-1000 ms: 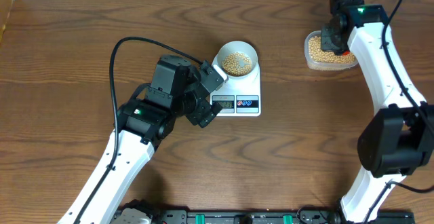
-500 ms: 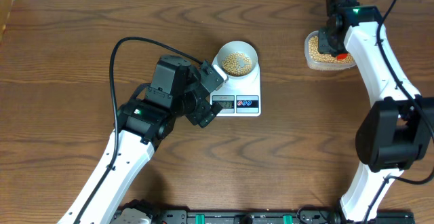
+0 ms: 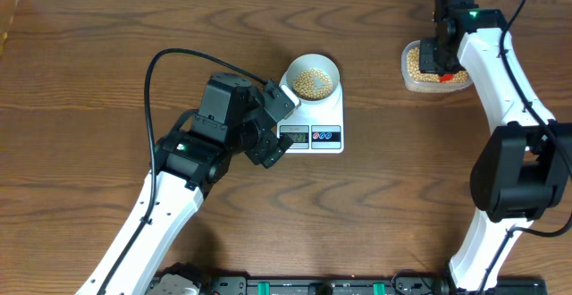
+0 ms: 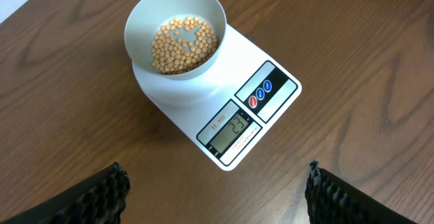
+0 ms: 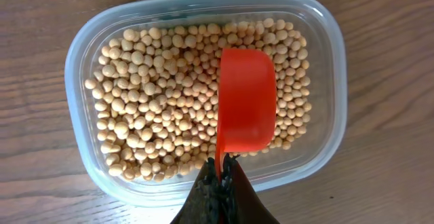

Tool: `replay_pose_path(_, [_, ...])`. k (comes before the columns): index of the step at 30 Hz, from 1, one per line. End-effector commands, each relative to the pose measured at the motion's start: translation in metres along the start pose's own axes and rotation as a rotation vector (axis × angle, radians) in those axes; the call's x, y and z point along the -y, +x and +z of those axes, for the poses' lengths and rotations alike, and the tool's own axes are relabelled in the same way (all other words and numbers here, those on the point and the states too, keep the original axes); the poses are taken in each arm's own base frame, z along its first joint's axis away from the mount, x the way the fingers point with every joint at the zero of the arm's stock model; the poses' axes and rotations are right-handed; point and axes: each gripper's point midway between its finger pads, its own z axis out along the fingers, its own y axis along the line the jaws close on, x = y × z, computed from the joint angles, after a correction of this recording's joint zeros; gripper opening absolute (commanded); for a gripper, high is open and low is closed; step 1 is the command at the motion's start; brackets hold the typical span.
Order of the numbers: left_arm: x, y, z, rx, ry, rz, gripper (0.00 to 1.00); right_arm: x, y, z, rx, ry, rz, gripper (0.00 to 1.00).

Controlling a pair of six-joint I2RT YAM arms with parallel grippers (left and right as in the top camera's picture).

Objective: Scoop item into bowl and weigh 50g on scale
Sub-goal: 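Lower the scoop into the soybean tub with the right gripper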

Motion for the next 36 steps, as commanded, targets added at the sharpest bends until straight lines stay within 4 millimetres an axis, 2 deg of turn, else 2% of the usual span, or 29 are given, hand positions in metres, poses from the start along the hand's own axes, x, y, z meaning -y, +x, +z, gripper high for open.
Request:
replay_pose_path(1, [0.001,-0.002,-0.002,0.009,0.008,0.009,0.86,-0.001,0.005,0.006,-0.030,-0.061,0.005,0.01])
replay_pose_path(8, [0.001,-0.002,-0.002,0.009,0.008,0.009,0.86,-0.003,0.011,0.010,-0.055,-0.130,0.006,0.01])
replay_pose_path(19, [0.001,-0.002,-0.002,0.009,0.008,0.009,0.86,-0.014,0.011,0.005,-0.068,-0.352,0.015,0.01])
replay_pose_path(29, [0.001,-0.002,-0.002,0.009,0.008,0.009,0.86,0.003,0.011,0.006,-0.071,-0.469,0.069,0.01])
replay_pose_path(36, [0.001,-0.002,-0.002,0.009,0.008,0.009,0.86,-0.006,0.020,0.008,-0.078,-0.610,0.084,0.01])
